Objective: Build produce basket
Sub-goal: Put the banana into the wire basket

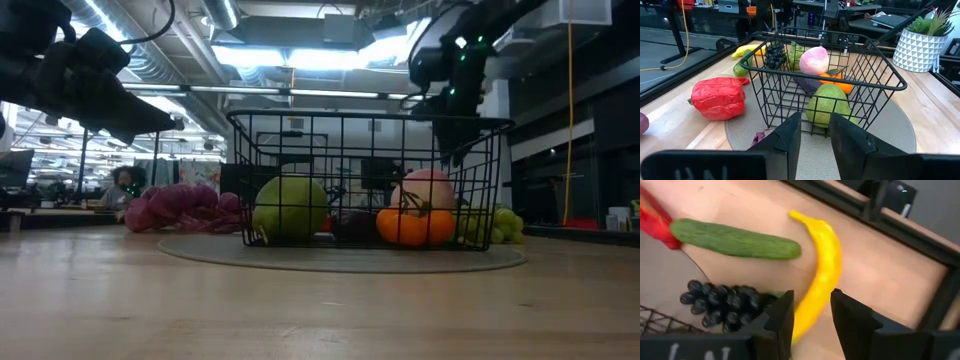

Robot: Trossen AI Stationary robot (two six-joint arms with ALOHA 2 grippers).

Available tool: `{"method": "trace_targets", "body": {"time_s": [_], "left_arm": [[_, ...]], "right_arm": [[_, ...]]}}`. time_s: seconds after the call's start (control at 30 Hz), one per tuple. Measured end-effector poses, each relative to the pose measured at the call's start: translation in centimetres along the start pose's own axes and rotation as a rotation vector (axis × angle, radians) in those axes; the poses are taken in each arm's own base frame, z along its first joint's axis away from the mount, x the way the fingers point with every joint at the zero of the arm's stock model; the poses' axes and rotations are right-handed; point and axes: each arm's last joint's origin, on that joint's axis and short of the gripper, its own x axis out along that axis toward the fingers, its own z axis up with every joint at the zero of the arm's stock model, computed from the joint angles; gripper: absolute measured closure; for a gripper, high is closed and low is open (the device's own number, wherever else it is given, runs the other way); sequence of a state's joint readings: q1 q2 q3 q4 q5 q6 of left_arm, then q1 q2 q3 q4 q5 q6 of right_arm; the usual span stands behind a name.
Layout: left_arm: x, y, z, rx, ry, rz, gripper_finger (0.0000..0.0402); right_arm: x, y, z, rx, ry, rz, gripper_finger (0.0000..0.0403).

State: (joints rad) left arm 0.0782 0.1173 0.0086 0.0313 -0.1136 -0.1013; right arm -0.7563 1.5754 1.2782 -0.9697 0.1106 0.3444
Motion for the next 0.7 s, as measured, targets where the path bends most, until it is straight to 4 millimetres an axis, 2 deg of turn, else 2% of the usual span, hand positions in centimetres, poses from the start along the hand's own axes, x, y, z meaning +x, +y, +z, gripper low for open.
{"method": "trace_targets", "body": {"time_s": [0.13,0.3,0.53,0.7], "left_arm": [[0.0,0.0,0.0,0.000,0.000,0.000,0.0305],[0.0,0.0,0.0,0.000,0.000,0.000,0.0305],[0.0,0.0,0.0,0.000,0.000,0.000,0.0305],[0.0,0.0,0.0,0.000,0.000,0.000,0.0305]], "right_arm": [[2.3,0.6,0.9,0.016,-0.015,0.006,0.0272],[4.1,1.0,1.4,-0.003,-0.012,0.004,0.0272],[5.1,1.4,2.0,0.049,-0.036,0.041,0.0268],[5.4,1.2,1.4,0.093,0.032,0.014,0.0234]]}}
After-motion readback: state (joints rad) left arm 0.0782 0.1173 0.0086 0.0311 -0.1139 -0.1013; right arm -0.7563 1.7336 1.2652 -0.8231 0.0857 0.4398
